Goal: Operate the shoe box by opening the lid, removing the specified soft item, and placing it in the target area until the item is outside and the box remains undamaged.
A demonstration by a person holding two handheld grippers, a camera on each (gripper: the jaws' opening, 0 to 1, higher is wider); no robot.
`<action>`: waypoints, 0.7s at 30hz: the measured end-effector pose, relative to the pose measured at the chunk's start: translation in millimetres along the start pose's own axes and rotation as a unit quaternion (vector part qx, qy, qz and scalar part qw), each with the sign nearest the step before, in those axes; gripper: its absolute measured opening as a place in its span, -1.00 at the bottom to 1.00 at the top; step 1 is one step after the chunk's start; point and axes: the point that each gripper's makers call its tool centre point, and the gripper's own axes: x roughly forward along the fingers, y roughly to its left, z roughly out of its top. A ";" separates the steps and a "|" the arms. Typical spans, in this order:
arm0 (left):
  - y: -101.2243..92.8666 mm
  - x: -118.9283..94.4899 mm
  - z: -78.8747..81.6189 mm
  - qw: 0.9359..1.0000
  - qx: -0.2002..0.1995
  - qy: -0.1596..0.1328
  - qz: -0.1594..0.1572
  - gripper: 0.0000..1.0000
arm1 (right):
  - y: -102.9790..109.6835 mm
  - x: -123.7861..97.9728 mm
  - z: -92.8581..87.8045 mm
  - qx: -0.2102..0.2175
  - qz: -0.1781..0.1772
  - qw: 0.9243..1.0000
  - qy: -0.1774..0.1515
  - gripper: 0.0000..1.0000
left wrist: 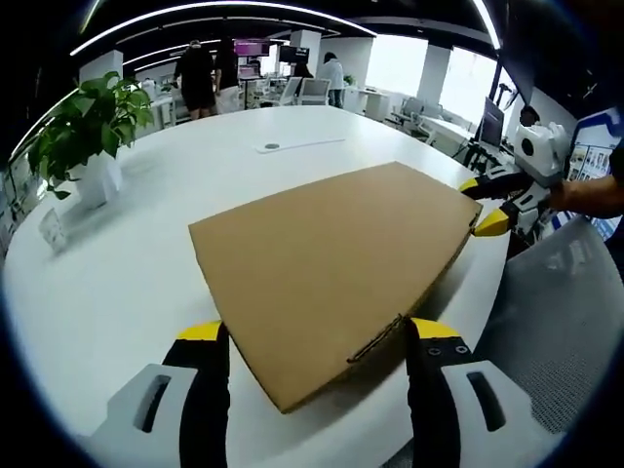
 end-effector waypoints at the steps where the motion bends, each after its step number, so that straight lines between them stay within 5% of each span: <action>1: 0.1 -0.5 0.9 1.000 -0.002 -0.001 -0.001 0.51 | 0.1 -0.6 0.9 0.000 0.000 1.000 -0.001 -0.22; 21: -4.3 -17.8 20.7 1.000 -0.017 -0.017 -0.017 0.55 | -2.5 -19.5 33.5 0.035 0.012 0.999 -0.018 -0.16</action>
